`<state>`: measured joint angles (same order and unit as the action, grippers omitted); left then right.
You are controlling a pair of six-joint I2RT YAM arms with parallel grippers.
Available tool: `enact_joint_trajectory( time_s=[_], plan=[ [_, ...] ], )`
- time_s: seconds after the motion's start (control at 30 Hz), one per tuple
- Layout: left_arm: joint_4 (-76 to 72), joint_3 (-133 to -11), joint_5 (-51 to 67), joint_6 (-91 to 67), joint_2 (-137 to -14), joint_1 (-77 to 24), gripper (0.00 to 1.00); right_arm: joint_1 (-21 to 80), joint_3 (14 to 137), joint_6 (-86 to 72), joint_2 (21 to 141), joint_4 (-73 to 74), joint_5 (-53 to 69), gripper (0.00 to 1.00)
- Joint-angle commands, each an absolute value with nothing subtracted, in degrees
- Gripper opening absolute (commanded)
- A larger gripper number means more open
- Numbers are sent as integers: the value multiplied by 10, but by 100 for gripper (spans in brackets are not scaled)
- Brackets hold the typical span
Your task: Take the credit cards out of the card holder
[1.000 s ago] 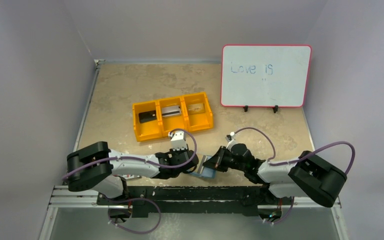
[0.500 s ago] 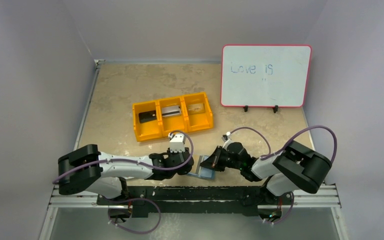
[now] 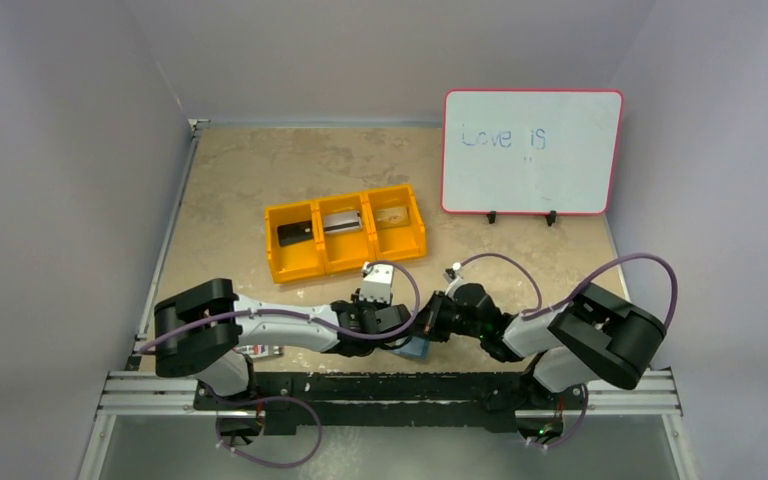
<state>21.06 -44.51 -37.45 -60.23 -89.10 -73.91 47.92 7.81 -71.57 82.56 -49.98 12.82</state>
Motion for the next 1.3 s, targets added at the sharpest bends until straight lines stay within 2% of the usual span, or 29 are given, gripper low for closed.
enact_joint_trajectory(
  time_s=[0.0,0.57,0.73,0.87,1.03,1.13,1.2,1.27],
  plan=[
    [285,-432,-374,-605,-934,-745,27,478,75,-706,809,-468,115,0],
    [287,-444,-391,-614,-948,-755,21,477,52,-708,784,-441,113,0],
    [286,-446,-391,-614,-952,-758,20,477,57,-705,796,-455,121,10],
    [286,-447,-392,-617,-953,-760,20,476,57,-708,799,-475,128,12],
    [286,-449,-394,-616,-955,-762,20,477,48,-715,796,-508,130,19],
    [287,-450,-395,-616,-956,-762,19,477,46,-720,799,-523,133,10],
    [287,-450,-395,-617,-956,-762,19,477,47,-722,803,-520,131,1],
    [288,-450,-396,-618,-956,-763,19,476,43,-725,808,-525,130,0]
  ],
)
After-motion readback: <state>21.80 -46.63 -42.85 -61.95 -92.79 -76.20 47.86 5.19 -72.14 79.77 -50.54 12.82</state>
